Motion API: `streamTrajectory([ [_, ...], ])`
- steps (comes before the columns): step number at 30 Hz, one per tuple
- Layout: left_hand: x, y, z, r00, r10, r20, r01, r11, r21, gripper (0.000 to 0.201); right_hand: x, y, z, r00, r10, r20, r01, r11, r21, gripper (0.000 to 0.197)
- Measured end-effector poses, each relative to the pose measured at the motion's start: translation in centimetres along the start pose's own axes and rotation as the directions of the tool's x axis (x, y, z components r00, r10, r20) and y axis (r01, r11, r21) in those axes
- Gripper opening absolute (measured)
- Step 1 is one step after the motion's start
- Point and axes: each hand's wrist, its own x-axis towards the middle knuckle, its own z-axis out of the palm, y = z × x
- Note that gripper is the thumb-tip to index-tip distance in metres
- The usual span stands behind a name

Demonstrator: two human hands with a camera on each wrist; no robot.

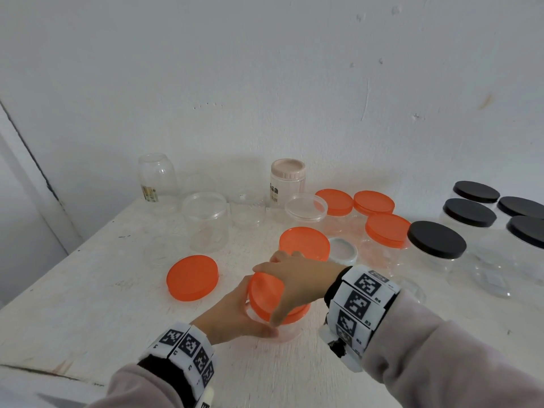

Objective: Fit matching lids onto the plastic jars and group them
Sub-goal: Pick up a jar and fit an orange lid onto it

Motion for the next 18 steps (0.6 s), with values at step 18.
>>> streamTrajectory([
  [18, 0.1, -0.1, 0.2, 1.0, 0.005, -0.022, -0.006, 1.0, -0.009, 0.116, -0.2, 0.6, 3.5, 0.946, -0.043, -0.321, 0.005, 0.993, -0.118, 0.092],
])
